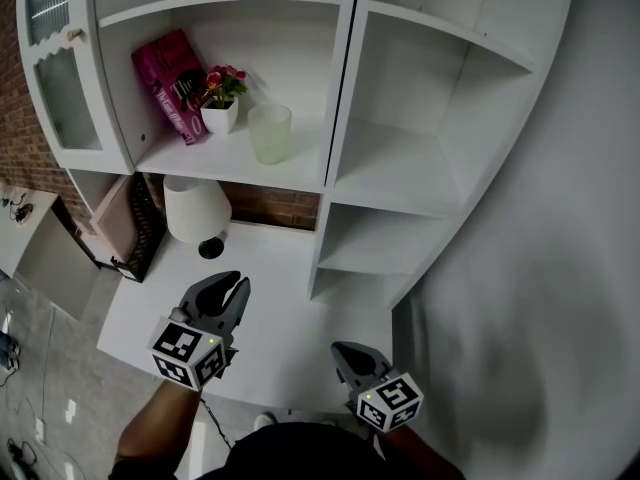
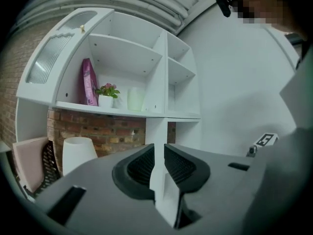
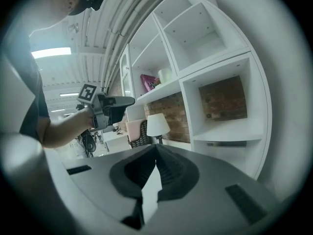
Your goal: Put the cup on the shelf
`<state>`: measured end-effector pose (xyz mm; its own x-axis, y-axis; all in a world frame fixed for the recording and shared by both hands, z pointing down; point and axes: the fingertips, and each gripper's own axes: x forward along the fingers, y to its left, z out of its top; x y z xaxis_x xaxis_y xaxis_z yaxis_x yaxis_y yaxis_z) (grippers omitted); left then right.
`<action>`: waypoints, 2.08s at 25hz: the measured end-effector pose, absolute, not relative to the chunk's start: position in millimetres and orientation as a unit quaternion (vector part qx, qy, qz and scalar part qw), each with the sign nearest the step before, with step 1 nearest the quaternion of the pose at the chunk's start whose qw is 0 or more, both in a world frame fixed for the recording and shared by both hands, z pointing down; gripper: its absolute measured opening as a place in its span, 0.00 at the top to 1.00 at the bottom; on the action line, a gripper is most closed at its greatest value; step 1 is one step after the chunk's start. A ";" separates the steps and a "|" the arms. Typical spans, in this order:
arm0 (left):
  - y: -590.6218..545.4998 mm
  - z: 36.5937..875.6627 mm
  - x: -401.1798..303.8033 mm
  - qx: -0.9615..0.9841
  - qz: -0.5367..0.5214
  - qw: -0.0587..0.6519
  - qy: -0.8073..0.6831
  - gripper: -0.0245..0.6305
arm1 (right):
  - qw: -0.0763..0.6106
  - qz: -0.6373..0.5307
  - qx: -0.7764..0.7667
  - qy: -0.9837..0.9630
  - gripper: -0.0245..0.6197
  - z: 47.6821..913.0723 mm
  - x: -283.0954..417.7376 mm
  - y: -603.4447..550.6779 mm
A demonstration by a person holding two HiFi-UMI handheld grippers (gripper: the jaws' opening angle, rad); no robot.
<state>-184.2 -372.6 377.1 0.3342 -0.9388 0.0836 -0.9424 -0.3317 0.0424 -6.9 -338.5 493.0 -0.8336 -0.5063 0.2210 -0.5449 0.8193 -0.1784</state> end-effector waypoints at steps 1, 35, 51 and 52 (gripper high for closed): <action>-368.6 381.8 -181.9 0.815 0.028 0.039 -0.578 0.87 | 0.082 0.117 0.275 -0.951 0.95 492.9 -7.8 -337.9; -285.2 496.1 -122.8 0.836 0.068 0.130 -0.528 0.95 | 0.057 0.133 0.282 -0.948 0.96 502.8 -13.9 -324.1; -283.2 499.3 -114.1 0.830 0.066 0.140 -0.536 0.95 | 0.056 0.135 0.264 -0.953 0.96 506.0 -15.9 -317.4; -282.9 499.7 -113.3 0.830 0.066 0.140 -0.536 0.95 | 0.056 0.135 0.263 -0.954 0.96 505.6 -16.4 -317.2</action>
<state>-113.3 -282.9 499.7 0.4176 -0.8706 0.2602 -0.9077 -0.3871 0.1619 -16.4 -317.2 505.6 -0.8552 -0.4870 0.1770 -0.5170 0.8252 -0.2276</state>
